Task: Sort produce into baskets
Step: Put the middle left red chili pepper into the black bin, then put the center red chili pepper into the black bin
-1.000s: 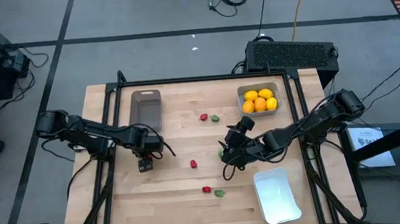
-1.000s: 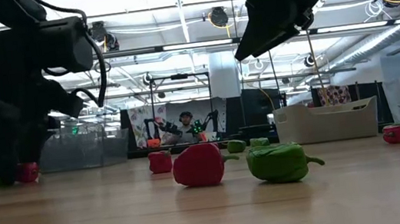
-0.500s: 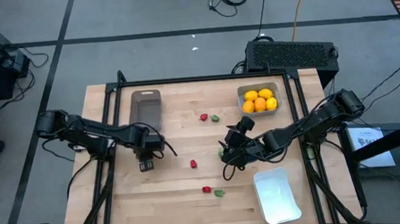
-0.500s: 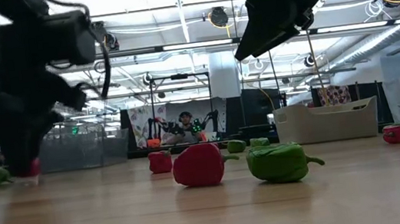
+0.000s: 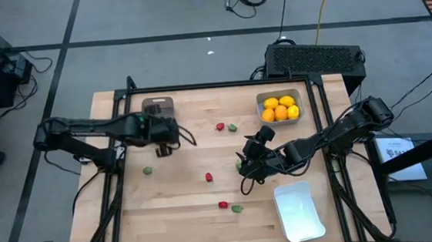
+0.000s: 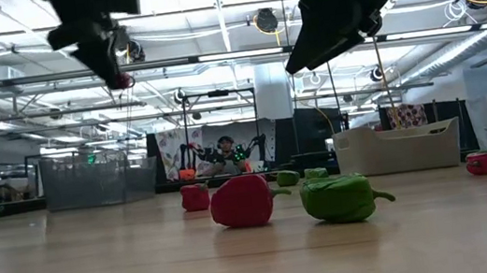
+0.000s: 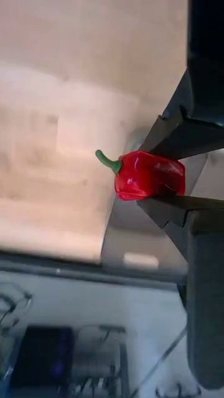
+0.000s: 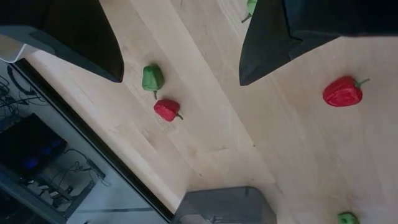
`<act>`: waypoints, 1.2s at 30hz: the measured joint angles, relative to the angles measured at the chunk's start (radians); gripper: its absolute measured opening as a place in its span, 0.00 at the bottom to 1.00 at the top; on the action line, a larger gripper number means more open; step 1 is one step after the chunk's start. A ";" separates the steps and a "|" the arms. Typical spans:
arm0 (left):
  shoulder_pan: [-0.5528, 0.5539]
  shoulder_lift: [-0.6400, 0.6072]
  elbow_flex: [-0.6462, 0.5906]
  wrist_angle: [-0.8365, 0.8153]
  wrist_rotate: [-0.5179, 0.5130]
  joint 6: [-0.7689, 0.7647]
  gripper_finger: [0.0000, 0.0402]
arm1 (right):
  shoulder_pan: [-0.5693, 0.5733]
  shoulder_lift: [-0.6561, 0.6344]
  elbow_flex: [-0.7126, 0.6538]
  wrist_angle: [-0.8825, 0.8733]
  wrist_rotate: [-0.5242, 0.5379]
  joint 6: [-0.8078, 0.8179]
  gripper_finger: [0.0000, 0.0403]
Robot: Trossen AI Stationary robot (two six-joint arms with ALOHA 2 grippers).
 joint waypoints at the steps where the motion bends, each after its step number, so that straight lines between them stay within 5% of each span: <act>1: 0.022 -0.005 0.010 0.003 -0.004 0.027 0.23 | 0.000 0.000 0.000 0.000 0.000 0.000 0.77; 4: 0.112 -0.021 0.014 0.000 0.014 0.099 0.23 | 0.000 0.000 0.000 0.000 -0.001 0.000 0.77; 17: 0.566 -0.030 0.002 -0.004 0.368 0.258 0.23 | 0.000 0.000 0.000 -0.001 -0.022 0.006 0.77; 26: 0.647 -0.030 0.001 -0.004 0.393 0.262 0.24 | 0.000 0.000 0.000 -0.002 -0.027 0.004 0.77; 36: 0.649 -0.030 0.000 -0.023 0.395 0.277 0.49 | 0.000 0.000 0.000 -0.002 -0.027 0.004 0.77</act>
